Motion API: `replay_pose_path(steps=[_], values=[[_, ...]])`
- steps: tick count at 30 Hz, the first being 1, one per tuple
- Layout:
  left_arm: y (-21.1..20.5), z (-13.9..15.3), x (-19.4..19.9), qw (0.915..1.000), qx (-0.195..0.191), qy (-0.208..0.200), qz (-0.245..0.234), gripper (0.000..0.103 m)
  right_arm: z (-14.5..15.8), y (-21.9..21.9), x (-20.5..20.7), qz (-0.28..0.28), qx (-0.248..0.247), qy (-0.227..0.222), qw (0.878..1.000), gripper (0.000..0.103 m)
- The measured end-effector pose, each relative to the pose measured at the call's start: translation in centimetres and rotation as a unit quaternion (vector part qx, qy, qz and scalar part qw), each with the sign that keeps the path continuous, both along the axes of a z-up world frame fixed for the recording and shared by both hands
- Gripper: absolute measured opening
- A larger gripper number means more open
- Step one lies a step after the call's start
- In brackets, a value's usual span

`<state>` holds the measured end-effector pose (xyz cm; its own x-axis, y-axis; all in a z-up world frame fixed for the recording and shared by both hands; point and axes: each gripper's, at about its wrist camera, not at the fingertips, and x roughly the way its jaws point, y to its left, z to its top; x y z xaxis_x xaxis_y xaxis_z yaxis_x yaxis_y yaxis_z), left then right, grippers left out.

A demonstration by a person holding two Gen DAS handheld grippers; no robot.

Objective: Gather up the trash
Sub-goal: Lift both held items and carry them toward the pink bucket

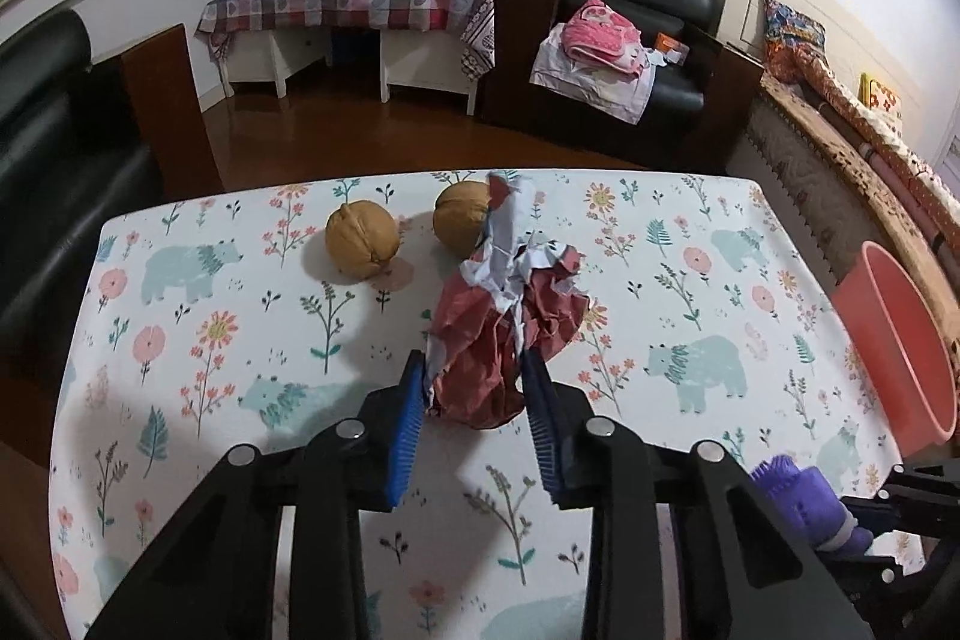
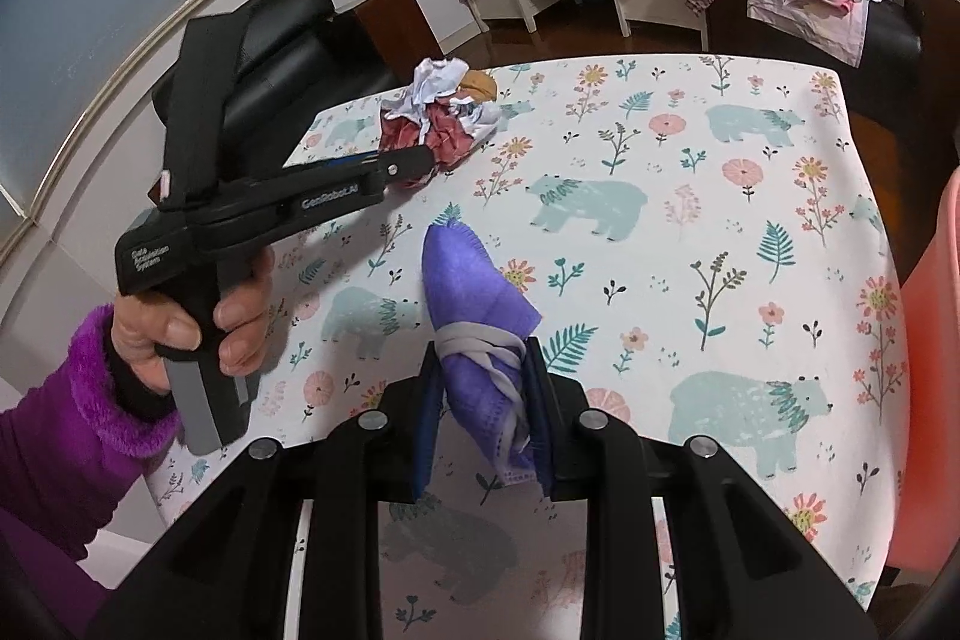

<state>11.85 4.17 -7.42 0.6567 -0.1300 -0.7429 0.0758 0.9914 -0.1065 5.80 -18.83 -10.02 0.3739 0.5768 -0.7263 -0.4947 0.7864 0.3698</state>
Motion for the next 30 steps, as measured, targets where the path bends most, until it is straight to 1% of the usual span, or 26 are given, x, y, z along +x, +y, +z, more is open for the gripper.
replay_pose_path(steps=[8,14,19,24,30], values=[[-0.4,2.2,-3.5,0.9996,-0.026,-0.008,0.003,0.029,0.8,-0.6,-0.9,-0.006,0.002,-0.012,1.000,0.026],[-1.9,3.2,-6.2,0.9992,-0.038,0.000,0.011,0.030,1.3,-1.6,-1.8,-0.024,0.001,-0.017,1.000,0.026],[-3.5,3.6,-8.2,0.9994,-0.025,-0.002,0.022,0.030,1.5,-2.8,-2.8,-0.042,0.001,-0.016,0.999,0.026],[-4.7,4.1,-9.8,0.9989,-0.034,0.002,0.032,0.030,1.4,-3.9,-3.5,-0.056,-0.003,-0.011,0.998,0.026],[-6.1,4.7,-11.1,0.9989,-0.032,0.003,0.035,0.030,1.7,-4.9,-4.7,-0.064,-0.001,-0.020,0.998,0.026]])
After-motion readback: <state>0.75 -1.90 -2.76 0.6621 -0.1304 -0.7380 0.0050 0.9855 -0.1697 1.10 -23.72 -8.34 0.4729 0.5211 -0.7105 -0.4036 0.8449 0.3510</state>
